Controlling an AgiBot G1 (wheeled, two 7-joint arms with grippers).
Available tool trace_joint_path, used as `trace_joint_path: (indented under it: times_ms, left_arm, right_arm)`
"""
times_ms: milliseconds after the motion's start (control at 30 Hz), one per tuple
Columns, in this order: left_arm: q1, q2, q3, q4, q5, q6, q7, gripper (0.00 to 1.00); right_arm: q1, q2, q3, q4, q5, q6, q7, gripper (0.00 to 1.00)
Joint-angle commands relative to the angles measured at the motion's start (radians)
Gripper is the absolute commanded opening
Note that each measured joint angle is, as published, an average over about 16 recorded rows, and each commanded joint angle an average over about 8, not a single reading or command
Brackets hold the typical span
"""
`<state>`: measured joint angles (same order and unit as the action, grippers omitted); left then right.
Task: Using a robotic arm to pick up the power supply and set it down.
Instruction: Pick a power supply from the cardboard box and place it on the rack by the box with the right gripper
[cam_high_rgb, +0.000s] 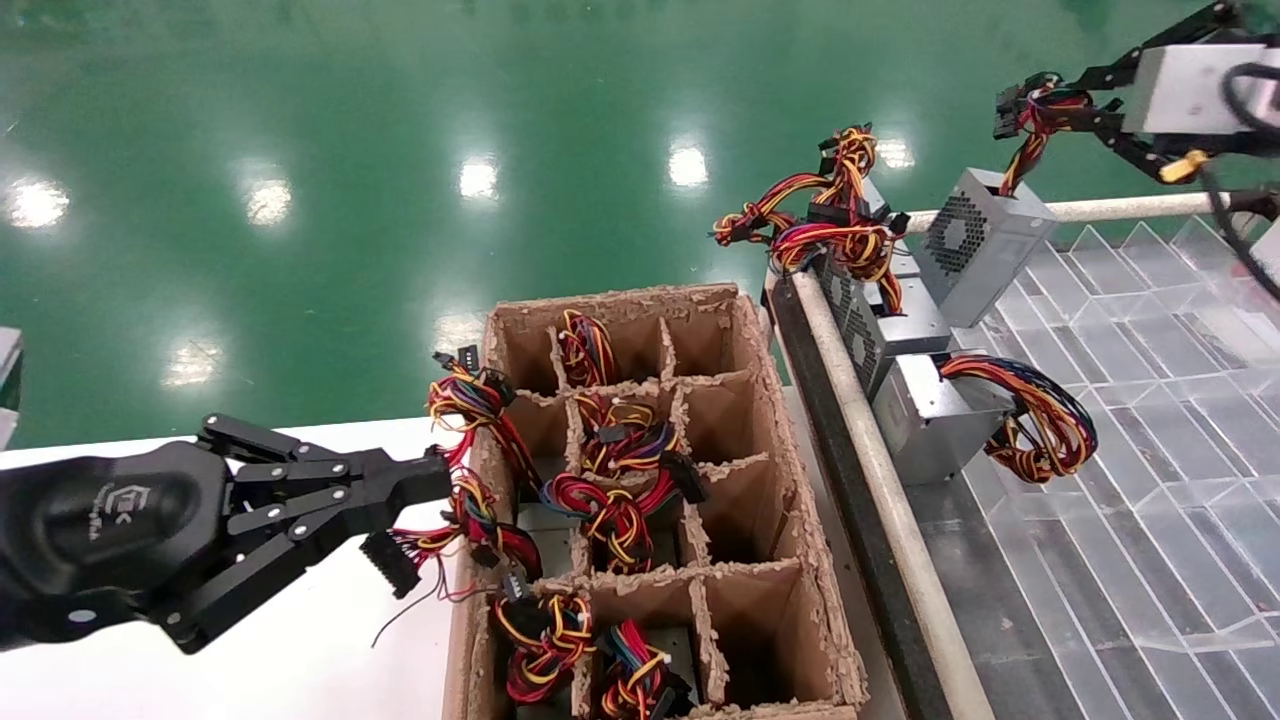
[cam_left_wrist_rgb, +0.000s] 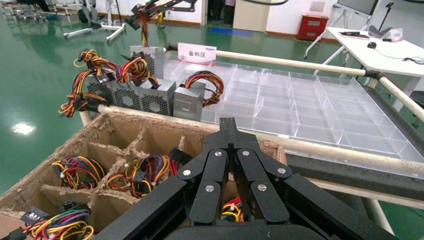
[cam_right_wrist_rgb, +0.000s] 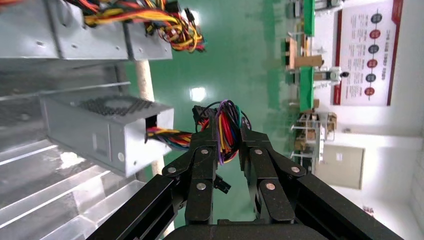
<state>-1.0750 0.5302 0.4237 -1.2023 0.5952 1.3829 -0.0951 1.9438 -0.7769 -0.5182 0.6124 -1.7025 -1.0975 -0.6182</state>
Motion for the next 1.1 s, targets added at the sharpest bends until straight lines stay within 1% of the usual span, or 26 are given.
trace_joint_path:
  times_ms: [33, 267, 567, 867, 1100]
  left_arm:
    - [0.0, 0.0, 0.0, 0.0, 0.0, 0.0, 0.0, 0.0]
    - [0.0, 0.0, 0.0, 0.0, 0.0, 0.0, 0.0, 0.0]
    - [0.0, 0.0, 0.0, 0.0, 0.0, 0.0, 0.0, 0.0]
    - [0.0, 0.0, 0.0, 0.0, 0.0, 0.0, 0.0, 0.0]
    - [0.0, 0.0, 0.0, 0.0, 0.0, 0.0, 0.0, 0.0]
  right_arm:
    - [0.005, -0.033, -0.003, -0.06, -0.011, 0.039, -0.032, 0.0]
    - [0.052, -0.118, 0.0, -0.245, -0.003, 0.093, -0.15, 0.0]
    - [0.09, -0.205, 0.015, -0.407, 0.019, 0.159, -0.261, 0.0]
    - [0.112, -0.271, 0.022, -0.515, 0.028, 0.234, -0.317, 0.0]
    - [0.088, -0.306, 0.025, -0.574, 0.032, 0.291, -0.333, 0.0]
